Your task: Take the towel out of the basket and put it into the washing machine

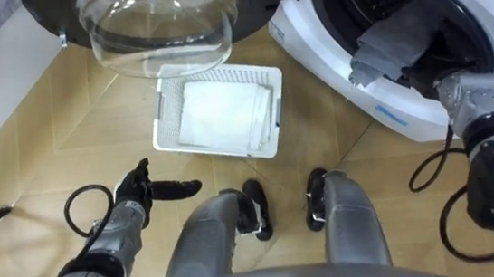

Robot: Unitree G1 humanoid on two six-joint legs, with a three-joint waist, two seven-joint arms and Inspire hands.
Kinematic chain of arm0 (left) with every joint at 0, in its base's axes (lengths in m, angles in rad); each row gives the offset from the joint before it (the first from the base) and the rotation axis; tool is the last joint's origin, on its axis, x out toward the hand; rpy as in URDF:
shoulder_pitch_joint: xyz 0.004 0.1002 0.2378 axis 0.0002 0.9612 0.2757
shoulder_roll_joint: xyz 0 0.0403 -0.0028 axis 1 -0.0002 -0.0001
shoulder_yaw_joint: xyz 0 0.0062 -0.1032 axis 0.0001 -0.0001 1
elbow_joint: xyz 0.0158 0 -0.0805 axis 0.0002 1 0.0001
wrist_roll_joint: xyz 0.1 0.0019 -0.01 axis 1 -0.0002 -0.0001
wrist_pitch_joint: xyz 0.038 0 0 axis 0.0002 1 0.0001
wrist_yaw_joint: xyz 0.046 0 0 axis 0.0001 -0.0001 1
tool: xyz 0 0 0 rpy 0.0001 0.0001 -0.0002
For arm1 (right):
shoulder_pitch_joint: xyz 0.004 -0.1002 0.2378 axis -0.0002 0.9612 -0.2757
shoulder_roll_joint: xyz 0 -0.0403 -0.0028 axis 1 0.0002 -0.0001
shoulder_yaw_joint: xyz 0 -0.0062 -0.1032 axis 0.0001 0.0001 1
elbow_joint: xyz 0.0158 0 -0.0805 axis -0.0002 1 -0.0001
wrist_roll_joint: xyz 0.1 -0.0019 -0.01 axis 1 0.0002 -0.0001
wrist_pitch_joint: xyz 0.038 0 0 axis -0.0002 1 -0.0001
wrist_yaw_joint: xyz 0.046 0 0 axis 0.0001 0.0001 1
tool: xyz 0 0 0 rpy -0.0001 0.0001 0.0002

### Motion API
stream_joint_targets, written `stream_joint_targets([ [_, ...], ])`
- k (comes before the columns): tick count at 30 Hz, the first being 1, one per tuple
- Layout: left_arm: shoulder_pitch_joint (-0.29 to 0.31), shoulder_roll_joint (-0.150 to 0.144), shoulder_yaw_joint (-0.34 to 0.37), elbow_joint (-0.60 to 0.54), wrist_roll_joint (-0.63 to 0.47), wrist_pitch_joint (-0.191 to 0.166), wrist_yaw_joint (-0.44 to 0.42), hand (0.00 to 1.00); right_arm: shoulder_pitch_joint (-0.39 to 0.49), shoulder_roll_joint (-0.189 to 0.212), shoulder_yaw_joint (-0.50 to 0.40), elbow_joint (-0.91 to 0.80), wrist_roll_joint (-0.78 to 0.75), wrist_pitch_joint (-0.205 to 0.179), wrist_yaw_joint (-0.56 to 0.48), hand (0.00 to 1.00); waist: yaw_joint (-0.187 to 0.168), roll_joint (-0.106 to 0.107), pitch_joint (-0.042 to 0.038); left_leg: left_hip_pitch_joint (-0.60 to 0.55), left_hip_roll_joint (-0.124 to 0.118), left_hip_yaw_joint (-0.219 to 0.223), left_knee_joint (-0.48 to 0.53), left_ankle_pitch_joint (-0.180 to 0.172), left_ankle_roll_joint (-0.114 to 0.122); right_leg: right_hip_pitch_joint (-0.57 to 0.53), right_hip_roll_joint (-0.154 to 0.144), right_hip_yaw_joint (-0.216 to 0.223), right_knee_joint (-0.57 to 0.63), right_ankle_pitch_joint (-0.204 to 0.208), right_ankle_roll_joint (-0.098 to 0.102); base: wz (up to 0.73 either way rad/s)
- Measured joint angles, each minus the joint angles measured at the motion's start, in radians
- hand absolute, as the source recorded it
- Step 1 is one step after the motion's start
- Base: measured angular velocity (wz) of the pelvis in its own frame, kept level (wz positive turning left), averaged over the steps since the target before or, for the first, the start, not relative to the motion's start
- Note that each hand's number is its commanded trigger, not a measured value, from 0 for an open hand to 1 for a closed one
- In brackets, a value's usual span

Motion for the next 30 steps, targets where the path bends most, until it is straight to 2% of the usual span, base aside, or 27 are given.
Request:
stream_joint_targets([
  [3,0.022,0.003,-0.002,0.004,0.009,0.0,-0.004,0.0,0.064,0.012,0.087,0.04,-0.087,-0.01,0.092,0.0,0.002,0.0,-0.0003,0.055,0.006,-0.003,-0.046,0.004,-0.008,0.061,0.019,-0.001,-0.057,0.011,0.004,-0.08],
  [5,0.023,0.003,-0.003,0.03,0.01,-0.001,-0.007,0.0,0.137,0.032,0.153,0.041,-0.131,-0.019,0.143,0.0,0.003,-0.002,-0.0015,0.104,0.013,-0.003,-0.087,0.009,-0.015,0.114,0.031,-0.008,-0.105,0.02,0.002,-0.11],
  [10,0.033,0.007,-0.002,0.034,0.024,-0.013,0.003,0.0,0.252,0.041,0.229,0.071,-0.274,-0.022,0.189,0.0,-0.006,-0.003,-0.0027,0.19,0.027,-0.006,-0.129,0.015,-0.026,0.222,0.05,-0.025,-0.194,0.033,-0.002,-0.04],
  [11,0.034,0.007,0.0,0.033,0.045,-0.015,0.002,0.0,0.278,0.045,0.239,0.073,-0.349,-0.022,0.196,0.0,-0.007,-0.003,-0.0048,0.213,0.032,-0.009,-0.137,0.015,-0.027,0.253,0.06,-0.031,-0.22,0.038,-0.003,0.04],
  [13,0.04,0.007,0.011,0.038,0.088,-0.027,0.001,0.0,0.323,0.054,0.242,0.078,-0.493,-0.022,0.203,0.0,-0.009,-0.006,-0.0153,0.252,0.034,-0.03,-0.165,0.02,-0.036,0.308,0.068,-0.044,-0.266,0.048,-0.005,0.08],
  [14,0.053,0.01,0.031,0.038,0.118,-0.033,0.002,0.0,0.348,0.059,0.265,0.087,-0.603,-0.021,0.204,0.0,-0.006,-0.015,-0.0265,0.282,0.034,-0.031,-0.191,0.024,-0.043,0.335,0.072,-0.046,-0.285,0.05,-0.005,0.06],
  [15,0.06,0.011,0.042,0.037,0.132,-0.036,0.003,0.0,0.357,0.063,0.269,0.091,-0.658,-0.02,0.204,0.0,-0.007,-0.017,-0.0296,0.296,0.035,-0.031,-0.198,0.025,-0.045,0.351,0.075,-0.048,-0.294,0.05,-0.006,0.06],
  [17,0.095,0.011,0.048,0.043,0.146,-0.04,0.014,0.0,0.399,0.067,0.309,0.095,-0.882,-0.02,0.211,0.0,-0.008,-0.021,-0.0371,0.357,0.037,-0.037,-0.224,0.028,-0.05,0.423,0.084,-0.061,-0.341,0.057,-0.007,0.07],
  [21,0.152,0.014,0.047,0.074,0.147,-0.041,0.015,0.0,0.425,0.074,0.379,0.114,-1.137,-0.009,0.212,0.0,-0.006,-0.034,-0.0452,0.461,0.036,-0.045,-0.282,0.032,-0.063,0.516,0.09,-0.07,-0.384,0.059,-0.008,0.02],
  [26,0.219,0.005,0.087,0.077,0.173,-0.038,0.013,0.0,0.474,0.093,0.384,0.108,-1.273,-0.009,0.21,0.0,-0.005,-0.038,-0.047,0.528,0.037,-0.068,-0.325,0.032,-0.071,0.608,0.107,-0.098,-0.446,0.074,-0.008,0.14],
  [30,0.264,-0.001,0.137,0.064,0.175,-0.038,0.012,0.0,0.513,0.114,0.383,0.103,-1.356,-0.009,0.212,0.0,-0.006,-0.038,-0.0463,0.572,0.037,-0.072,-0.351,0.033,-0.074,0.655,0.114,-0.099,-0.477,0.079,-0.006,0.03],
])
